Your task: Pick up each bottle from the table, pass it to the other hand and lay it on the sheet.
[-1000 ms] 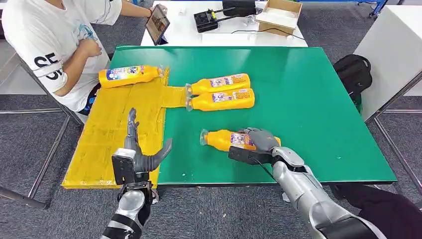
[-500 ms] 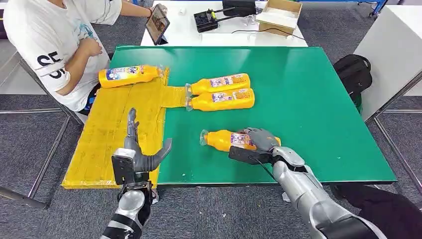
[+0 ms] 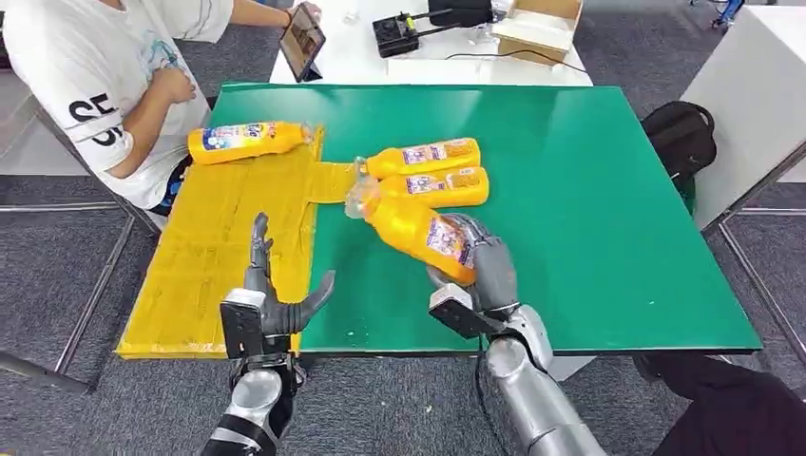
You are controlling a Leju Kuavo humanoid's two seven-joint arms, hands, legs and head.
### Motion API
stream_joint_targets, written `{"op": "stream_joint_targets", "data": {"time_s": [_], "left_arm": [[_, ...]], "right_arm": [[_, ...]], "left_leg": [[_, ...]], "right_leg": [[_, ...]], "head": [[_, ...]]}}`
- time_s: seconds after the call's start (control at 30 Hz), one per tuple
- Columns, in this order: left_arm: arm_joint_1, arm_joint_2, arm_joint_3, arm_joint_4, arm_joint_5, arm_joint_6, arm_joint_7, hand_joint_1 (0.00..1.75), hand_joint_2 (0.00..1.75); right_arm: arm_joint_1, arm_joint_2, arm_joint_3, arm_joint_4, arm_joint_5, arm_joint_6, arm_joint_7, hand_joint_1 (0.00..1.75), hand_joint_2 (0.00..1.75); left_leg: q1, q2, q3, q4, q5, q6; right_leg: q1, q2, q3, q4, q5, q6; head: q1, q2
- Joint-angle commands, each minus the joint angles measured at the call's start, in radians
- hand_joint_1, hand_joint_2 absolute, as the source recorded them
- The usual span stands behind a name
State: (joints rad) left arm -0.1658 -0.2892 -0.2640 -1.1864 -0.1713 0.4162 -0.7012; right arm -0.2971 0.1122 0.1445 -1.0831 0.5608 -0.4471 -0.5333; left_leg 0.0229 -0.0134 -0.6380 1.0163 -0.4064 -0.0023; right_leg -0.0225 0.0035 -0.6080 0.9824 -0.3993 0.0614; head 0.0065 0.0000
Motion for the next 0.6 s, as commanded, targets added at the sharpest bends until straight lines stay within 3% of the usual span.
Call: {"op": "stream_joint_targets", "data": {"time_s": [0.03, 0.2, 0.5, 0.6], "left_arm": [[-0.027, -0.004, 0.012, 0.075, 0.006, -0.003, 0.003, 0.00, 1.75], [-0.038, -0.008, 0.008, 0.098, 0.020, -0.016, 0.003, 0.00, 1.75], [-0.018, -0.012, 0.003, 0.053, 0.038, -0.036, 0.003, 0.00, 1.75], [0.011, -0.022, 0.020, -0.010, 0.107, -0.151, 0.003, 0.00, 1.75]], "right_arm": [[0.100, 0.056, -0.117, -0.279, -0.051, -0.035, -0.014, 1.75, 1.75], [0.146, 0.077, -0.160, -0.391, -0.102, -0.093, -0.037, 1.75, 1.75], [0.125, 0.098, -0.179, -0.392, -0.125, -0.119, -0.068, 1.75, 1.75], [0.133, 0.096, -0.179, -0.376, -0.125, -0.104, -0.065, 1.75, 1.75]], "left_leg": [[-0.001, 0.001, -0.001, 0.000, -0.001, 0.001], [-0.002, -0.001, 0.001, 0.000, -0.002, 0.002], [-0.003, 0.004, 0.001, 0.000, -0.003, 0.002], [-0.002, 0.005, 0.002, 0.000, -0.004, 0.002]], "right_leg": [[-0.001, 0.000, 0.000, 0.000, 0.000, -0.001], [-0.002, -0.004, 0.002, -0.001, -0.002, -0.002], [-0.002, 0.000, 0.001, -0.001, -0.001, -0.002], [-0.002, 0.000, 0.001, -0.001, -0.002, -0.003]], "head": [[0.000, 0.000], [0.001, 0.000], [0.000, 0.000], [0.000, 0.000]]}}
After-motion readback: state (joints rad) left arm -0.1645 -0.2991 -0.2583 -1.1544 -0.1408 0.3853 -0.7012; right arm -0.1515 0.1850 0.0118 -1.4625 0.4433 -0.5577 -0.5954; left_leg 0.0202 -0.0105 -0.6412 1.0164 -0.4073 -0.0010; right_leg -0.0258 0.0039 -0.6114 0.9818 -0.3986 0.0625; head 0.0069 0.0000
